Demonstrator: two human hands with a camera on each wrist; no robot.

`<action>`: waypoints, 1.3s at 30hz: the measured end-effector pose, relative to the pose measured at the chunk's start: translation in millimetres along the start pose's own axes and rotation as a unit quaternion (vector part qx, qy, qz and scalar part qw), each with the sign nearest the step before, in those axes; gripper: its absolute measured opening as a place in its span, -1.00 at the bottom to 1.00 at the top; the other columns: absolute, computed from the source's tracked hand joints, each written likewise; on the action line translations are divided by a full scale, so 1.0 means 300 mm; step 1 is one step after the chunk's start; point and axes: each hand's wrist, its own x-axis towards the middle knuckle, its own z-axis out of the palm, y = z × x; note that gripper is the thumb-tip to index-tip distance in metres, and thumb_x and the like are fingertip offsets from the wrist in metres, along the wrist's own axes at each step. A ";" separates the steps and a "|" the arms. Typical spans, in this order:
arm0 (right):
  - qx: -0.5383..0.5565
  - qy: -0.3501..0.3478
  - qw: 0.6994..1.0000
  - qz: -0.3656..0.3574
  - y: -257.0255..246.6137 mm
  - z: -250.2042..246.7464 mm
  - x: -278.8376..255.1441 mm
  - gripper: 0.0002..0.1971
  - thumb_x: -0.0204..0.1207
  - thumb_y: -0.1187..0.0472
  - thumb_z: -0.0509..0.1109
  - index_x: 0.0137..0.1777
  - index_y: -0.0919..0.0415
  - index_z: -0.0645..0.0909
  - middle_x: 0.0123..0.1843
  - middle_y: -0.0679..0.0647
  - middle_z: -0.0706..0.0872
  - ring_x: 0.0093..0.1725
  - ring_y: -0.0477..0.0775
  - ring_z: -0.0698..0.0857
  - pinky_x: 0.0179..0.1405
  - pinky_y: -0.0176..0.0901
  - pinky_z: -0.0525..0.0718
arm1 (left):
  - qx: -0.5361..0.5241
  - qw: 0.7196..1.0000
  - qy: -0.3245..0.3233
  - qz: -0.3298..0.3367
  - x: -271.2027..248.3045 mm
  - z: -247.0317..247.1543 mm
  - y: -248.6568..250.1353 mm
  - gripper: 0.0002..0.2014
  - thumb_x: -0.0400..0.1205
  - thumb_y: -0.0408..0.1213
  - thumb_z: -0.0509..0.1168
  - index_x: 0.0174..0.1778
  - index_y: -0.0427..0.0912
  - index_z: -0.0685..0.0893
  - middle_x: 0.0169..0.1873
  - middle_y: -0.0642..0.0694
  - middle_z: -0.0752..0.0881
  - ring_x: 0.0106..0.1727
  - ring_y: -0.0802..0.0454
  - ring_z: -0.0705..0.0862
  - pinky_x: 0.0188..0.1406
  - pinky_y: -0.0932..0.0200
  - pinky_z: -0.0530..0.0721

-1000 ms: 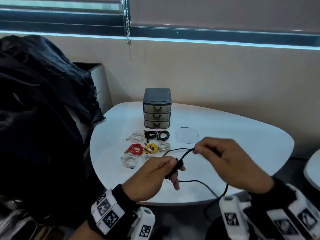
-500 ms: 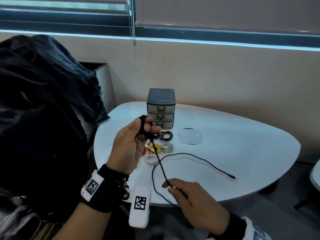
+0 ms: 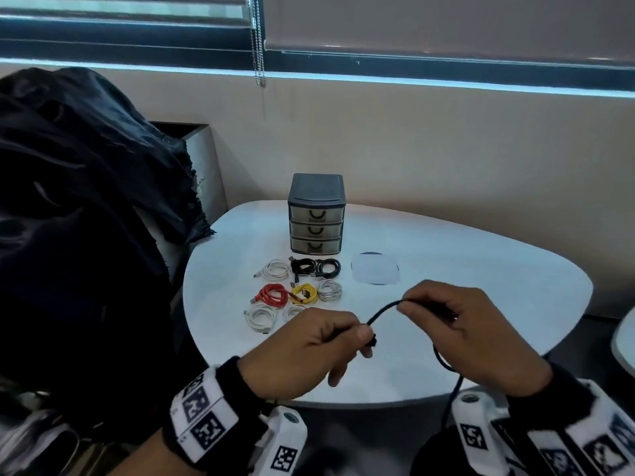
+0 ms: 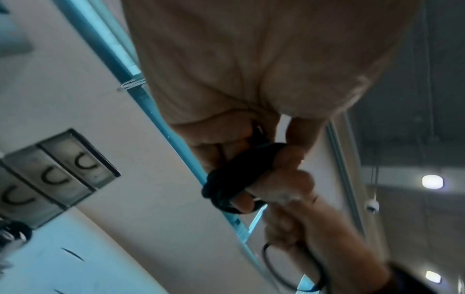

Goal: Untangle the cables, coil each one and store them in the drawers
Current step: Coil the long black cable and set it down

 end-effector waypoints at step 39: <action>0.404 0.126 0.903 0.071 -0.103 0.177 0.134 -0.86 0.51 0.26 0.45 -0.11 0.04 0.83 -0.51 0.05 0.44 -0.54 -0.02 0.26 -0.57 -0.25 0.24 | -0.381 0.891 0.246 0.001 -0.043 -0.164 0.214 -0.59 0.61 -0.06 0.17 -0.44 -0.26 0.62 -0.70 0.03 0.24 -0.74 0.09 0.32 -0.14 0.10 0.49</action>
